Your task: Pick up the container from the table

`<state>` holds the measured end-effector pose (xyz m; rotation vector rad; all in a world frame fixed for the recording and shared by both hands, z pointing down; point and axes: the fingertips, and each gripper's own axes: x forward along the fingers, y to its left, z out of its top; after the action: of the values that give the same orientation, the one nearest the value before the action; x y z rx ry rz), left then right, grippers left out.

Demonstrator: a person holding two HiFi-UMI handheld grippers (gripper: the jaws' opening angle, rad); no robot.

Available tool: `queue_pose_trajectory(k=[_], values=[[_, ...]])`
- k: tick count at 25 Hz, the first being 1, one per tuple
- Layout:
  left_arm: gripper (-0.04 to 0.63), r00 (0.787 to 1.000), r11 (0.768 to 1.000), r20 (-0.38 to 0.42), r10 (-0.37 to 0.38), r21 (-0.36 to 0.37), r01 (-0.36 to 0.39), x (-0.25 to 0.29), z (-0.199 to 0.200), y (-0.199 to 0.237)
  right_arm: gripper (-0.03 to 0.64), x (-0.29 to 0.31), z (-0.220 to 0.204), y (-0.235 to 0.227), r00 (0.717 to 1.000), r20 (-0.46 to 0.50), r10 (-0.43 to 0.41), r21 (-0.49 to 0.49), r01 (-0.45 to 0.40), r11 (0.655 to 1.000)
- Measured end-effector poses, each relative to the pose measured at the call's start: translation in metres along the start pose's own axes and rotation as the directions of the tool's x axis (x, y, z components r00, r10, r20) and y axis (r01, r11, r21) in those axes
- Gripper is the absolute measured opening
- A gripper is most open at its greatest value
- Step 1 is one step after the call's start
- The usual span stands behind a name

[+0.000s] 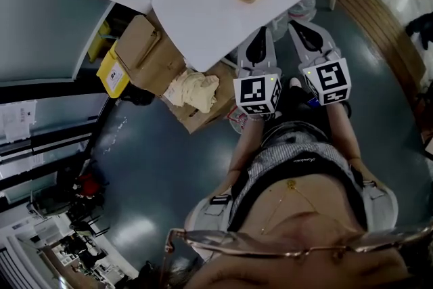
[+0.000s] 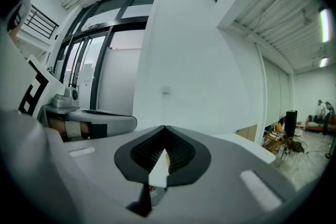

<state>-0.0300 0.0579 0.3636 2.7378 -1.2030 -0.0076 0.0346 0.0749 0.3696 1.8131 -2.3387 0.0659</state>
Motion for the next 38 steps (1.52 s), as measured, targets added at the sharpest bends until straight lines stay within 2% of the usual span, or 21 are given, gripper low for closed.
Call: queue_pose_trajectory(k=[12,17,22,25,30,38], values=[[0.0,0.985,0.985,-0.007,0.17,-0.02,-0.17,0.075,0.003,0.012,0.026,0.056,-0.003,-0.068,0.989,-0.007,0.149,0.011,-0.149,0.989],[0.0,0.976,0.975,-0.015,0.218,-0.04,-0.219,0.086,0.0,0.023,0.026,0.074,-0.006,-0.076,0.982,-0.015,0.189,0.013,-0.189,0.982],[0.0,0.969,0.969,-0.028,0.246,-0.032,-0.247,0.099,-0.003,0.047,0.026,0.098,-0.011,-0.082,0.982,-0.031,0.189,0.013,-0.188,0.982],[0.0,0.971,0.97,-0.033,0.239,-0.031,-0.24,0.115,-0.005,0.062,0.026,0.114,-0.012,-0.093,0.986,-0.033,0.163,0.016,-0.162,0.987],[0.0,0.983,0.983,-0.035,0.18,-0.037,-0.181,0.157,0.0,0.089,0.026,0.158,-0.006,-0.104,0.992,-0.03,0.119,0.027,-0.118,0.993],[0.0,0.99,0.99,-0.058,0.127,-0.058,-0.13,0.202,0.001,0.151,0.026,0.235,-0.005,-0.108,0.995,-0.073,0.074,0.021,-0.073,0.997]])
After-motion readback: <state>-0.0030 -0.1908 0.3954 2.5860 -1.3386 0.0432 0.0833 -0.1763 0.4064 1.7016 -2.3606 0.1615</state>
